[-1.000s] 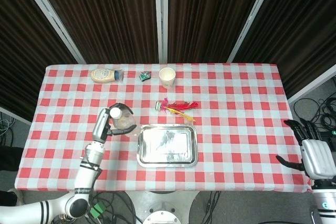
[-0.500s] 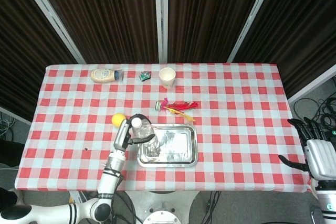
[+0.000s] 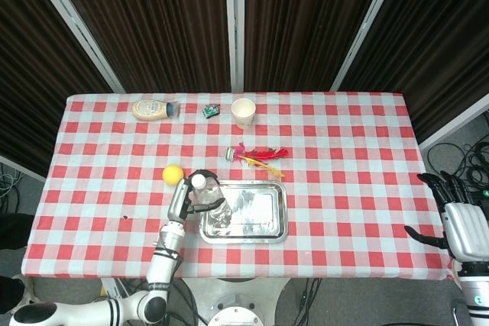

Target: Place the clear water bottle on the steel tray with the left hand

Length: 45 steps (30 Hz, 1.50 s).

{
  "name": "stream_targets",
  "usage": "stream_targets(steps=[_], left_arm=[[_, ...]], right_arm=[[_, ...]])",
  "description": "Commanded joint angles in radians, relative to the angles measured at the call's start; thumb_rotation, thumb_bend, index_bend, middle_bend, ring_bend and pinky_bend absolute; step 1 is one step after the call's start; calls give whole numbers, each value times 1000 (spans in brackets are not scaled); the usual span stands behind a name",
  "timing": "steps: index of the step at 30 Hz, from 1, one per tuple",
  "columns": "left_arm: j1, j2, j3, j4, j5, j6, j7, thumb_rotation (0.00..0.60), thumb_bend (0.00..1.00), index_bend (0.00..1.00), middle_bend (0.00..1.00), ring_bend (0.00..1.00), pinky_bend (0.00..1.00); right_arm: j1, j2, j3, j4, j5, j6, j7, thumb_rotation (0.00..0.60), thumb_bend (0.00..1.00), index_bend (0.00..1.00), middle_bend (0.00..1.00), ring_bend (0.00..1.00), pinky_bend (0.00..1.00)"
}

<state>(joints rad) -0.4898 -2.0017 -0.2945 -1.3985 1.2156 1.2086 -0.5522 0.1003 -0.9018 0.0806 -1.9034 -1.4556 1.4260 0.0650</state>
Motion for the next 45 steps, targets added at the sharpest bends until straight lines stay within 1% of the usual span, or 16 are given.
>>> stream_targets(steps=[1,4,9,12,16,19,24,26,28,31,34,37,38,41,44,45], left_arm=[[2,-12,-8,2,3,3,-10,600,141,406,500,395,439],[6,-27,-6,9,14,12,-22,600,124,347,451,377,423],[14,-39,-5,19,35,23,-46,600,101,317,418,347,398],[17,-37,-12,6,54,41,-49,600,83,303,410,326,378],[21,-13,-27,-60,101,94,-17,600,59,255,383,296,350],[30,16,-39,-140,133,139,19,600,45,242,374,286,333],[24,94,-101,-306,146,161,114,600,24,237,371,281,320],[19,133,-136,-384,144,164,157,600,18,237,371,281,320],[11,169,-178,-445,141,170,207,600,13,237,371,281,320],[1,216,-246,-495,109,178,276,600,7,238,371,281,319],[4,268,-291,-476,51,180,355,600,10,237,371,281,319],[24,334,-294,-405,5,174,431,600,71,244,371,281,320],[44,357,-276,-392,10,182,440,600,115,257,371,281,319],[86,444,-246,-323,21,176,457,600,210,309,371,281,320],[133,543,-194,-231,58,174,493,600,251,343,371,281,320],[153,581,-166,-190,76,172,507,600,255,344,371,281,319]], right_arm=[[1,-2,-1,1,1,-3,-2,600,45,151,143,0,44],[2,-3,0,2,3,-6,-3,600,44,151,143,0,44],[3,-3,0,2,5,-8,-4,600,45,151,143,0,44],[4,-4,0,3,7,-9,-4,600,44,151,143,0,44],[5,-3,3,5,13,-12,-1,600,44,151,143,0,44],[6,-3,5,7,17,-14,1,600,44,151,143,0,44],[8,-4,6,8,21,-17,2,600,44,151,143,0,44],[8,-4,6,8,20,-18,1,600,44,151,143,0,44],[8,-4,5,8,20,-18,0,600,44,151,143,0,44],[8,-5,5,7,20,-17,-3,600,44,151,143,0,44],[7,-6,3,6,16,-17,-3,600,44,151,143,0,44],[6,-5,1,5,9,-15,2,600,45,151,143,0,44],[5,-4,1,4,9,-15,3,600,45,151,143,0,44],[6,-1,3,4,10,-15,9,600,45,151,143,0,44],[5,2,4,3,8,-11,14,600,44,151,143,0,44],[5,1,4,4,8,-11,13,600,44,151,143,0,44]])
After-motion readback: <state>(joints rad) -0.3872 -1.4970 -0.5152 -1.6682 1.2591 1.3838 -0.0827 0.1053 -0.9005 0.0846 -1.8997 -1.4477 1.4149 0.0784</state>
